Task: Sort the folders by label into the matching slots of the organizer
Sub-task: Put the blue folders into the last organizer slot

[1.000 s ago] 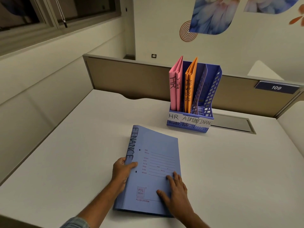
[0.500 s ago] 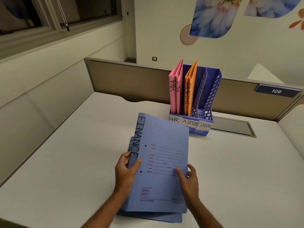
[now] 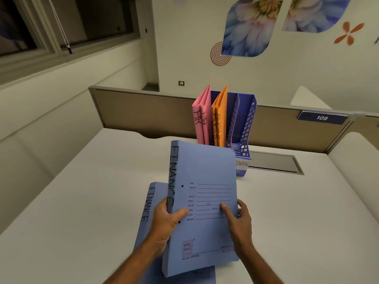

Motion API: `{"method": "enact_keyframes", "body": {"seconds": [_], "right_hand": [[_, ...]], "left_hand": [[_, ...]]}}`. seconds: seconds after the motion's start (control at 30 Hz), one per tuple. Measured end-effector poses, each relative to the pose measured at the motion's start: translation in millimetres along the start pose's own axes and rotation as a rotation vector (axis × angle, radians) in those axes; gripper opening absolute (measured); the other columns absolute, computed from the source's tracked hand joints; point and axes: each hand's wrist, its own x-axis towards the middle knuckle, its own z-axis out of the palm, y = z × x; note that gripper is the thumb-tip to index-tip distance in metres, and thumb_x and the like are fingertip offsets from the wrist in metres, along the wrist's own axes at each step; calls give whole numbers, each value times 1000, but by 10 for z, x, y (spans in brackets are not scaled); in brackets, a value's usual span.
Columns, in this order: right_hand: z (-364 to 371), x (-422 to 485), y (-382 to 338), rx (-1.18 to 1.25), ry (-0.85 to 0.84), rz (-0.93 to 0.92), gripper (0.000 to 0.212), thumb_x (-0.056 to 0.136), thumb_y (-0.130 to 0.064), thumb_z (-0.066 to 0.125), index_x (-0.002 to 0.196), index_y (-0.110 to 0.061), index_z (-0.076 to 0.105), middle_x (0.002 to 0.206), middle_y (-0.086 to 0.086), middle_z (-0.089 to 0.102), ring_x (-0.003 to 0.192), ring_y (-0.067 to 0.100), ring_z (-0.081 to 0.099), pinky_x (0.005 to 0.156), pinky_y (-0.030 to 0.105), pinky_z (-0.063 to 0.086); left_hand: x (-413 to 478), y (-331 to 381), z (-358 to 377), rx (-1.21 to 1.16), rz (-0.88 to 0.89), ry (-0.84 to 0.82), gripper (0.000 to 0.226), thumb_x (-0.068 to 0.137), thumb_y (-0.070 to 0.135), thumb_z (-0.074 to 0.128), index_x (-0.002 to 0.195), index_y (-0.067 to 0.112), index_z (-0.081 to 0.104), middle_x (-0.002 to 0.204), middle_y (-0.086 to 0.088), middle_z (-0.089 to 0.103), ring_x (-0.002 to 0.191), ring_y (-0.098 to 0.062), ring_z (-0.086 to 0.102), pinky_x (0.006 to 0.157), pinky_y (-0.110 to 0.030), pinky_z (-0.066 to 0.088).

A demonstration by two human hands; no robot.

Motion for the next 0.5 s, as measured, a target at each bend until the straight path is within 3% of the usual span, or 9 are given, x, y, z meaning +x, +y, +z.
{"method": "enact_keyframes", "body": {"seconds": [0.17,0.27,0.3,0.4,0.43,0.5], "right_hand": [[-160,203,-261,-86,43,-62,77,82,-55,65,145,-29,30,149,0,43,128,27,50,100,49,48],[-216,228,-431,-116,108,-134,83,81,-57,66,148,-33,23,152,-6,36,135,26,44,105,55,44],[-220,207,-481,-91,102,-188,79,82,-56,67,146,-37,24,148,-14,39,132,20,47,103,50,48],[-248,119,-589,-83,43,-373,69,81,-55,69,135,-54,27,132,-40,40,124,-7,46,93,13,48],[-266,101,-596,-116,15,-419,70,79,-58,69,135,-54,26,134,-42,37,125,-11,43,91,7,44],[-297,104,-585,-181,-62,-478,77,77,-65,67,139,-49,25,140,-38,34,129,-9,39,95,10,42]], "left_hand": [[96,254,382,-28,146,28,32,78,4,79,102,24,69,98,3,78,82,-21,77,60,-30,61],[197,440,652,-51,250,76,33,80,5,77,100,30,71,99,8,78,86,-17,76,63,-29,61],[235,508,751,-51,294,95,35,81,6,77,99,34,71,100,11,77,86,-14,75,63,-27,61],[353,709,1052,-33,412,145,39,83,9,75,99,44,68,101,20,74,91,-5,73,63,-19,58],[401,766,1147,-34,440,168,38,83,11,75,102,43,67,102,22,74,94,-3,72,64,-18,58],[506,873,1336,-27,491,225,37,83,14,75,105,42,66,104,24,72,96,0,70,66,-15,57]]}}
